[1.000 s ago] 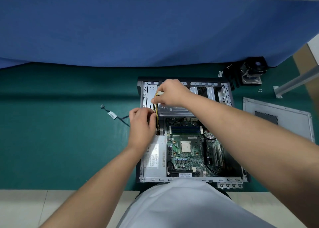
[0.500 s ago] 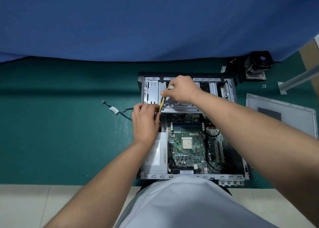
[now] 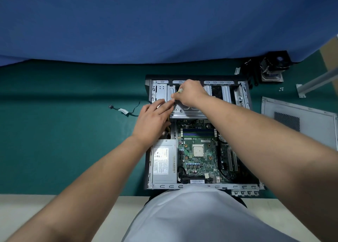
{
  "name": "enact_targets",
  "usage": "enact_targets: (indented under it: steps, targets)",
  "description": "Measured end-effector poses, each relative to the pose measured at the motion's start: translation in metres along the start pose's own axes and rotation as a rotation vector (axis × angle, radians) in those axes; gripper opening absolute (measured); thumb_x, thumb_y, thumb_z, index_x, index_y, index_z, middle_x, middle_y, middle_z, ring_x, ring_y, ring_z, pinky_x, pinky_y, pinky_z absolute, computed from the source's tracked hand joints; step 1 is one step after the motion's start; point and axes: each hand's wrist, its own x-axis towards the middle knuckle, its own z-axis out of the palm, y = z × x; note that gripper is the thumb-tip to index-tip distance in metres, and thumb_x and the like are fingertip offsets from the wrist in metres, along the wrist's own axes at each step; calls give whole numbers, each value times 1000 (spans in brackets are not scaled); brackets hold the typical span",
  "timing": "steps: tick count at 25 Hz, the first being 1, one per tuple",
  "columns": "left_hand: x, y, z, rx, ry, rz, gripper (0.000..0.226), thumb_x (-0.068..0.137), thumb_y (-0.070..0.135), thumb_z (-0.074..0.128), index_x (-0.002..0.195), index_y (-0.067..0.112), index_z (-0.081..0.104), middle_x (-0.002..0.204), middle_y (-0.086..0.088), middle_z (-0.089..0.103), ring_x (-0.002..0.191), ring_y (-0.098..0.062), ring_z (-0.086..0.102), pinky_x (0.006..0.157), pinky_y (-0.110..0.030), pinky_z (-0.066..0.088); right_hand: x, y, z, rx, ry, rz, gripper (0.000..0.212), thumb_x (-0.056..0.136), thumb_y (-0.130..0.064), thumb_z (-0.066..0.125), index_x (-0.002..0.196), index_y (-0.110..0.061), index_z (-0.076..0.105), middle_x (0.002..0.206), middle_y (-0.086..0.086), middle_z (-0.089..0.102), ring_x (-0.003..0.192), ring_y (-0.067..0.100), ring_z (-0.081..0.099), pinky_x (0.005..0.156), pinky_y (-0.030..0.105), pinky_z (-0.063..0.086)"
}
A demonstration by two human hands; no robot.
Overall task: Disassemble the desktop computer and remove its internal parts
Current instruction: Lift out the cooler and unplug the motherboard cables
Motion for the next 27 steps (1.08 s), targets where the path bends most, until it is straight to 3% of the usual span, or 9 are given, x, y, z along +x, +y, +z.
enact_targets:
  steps: [2,5,8,11,14,18,23,27]
  targets:
    - [5,-4,-1,41,-54,49,54,89,27,78,139,15,63,152,3,54,141,-24,47,108,-42,39,-1,2,4,25,30,-19,27,91,-42,73,95,-16,68,100,4,65,93,25,62,78,32,50]
    - [13,-11,-8,169,-89,172,54,90,36,76,138,16,64,149,2,57,143,-24,47,112,-43,37,-7,13,1,52,70,-96,18,93,-37,69,99,-20,67,100,1,66,97,22,62,76,30,43]
    - [22,-20,-15,276,-151,295,53,97,41,65,144,18,58,156,4,49,150,-22,37,120,-45,26,-19,38,-11,-70,106,-213,29,94,-36,65,118,-20,69,113,4,66,104,20,60,87,28,44]
    - [26,-23,-16,279,-191,324,53,102,41,57,150,19,51,161,3,42,153,-18,31,122,-45,16,-40,78,-24,-82,135,-270,34,96,-34,64,127,-20,65,124,3,59,112,21,58,98,35,47]
    - [26,-19,-17,235,-208,311,50,101,33,62,146,12,56,156,-5,49,145,-21,44,118,-41,26,-65,124,-29,-179,202,-281,40,98,-35,61,133,-16,60,137,3,55,127,25,51,106,42,44]
    - [29,-14,-20,227,-207,314,45,93,26,74,133,7,67,142,-11,62,131,-24,60,109,-36,42,-87,163,-19,-405,192,-273,59,100,-42,56,150,-13,46,157,7,41,147,29,35,122,48,27]
    - [28,-13,-16,164,-227,249,49,96,29,70,141,10,61,148,-7,57,139,-23,53,112,-37,36,-97,182,9,-608,161,-249,75,105,-57,26,163,-11,12,171,5,5,158,21,7,128,45,6]
    - [27,-14,-11,127,-226,198,53,94,28,74,143,12,59,148,-6,56,140,-23,51,114,-39,37,-94,186,17,-677,235,-238,75,106,-57,22,163,-11,9,171,6,6,158,20,9,128,46,10]
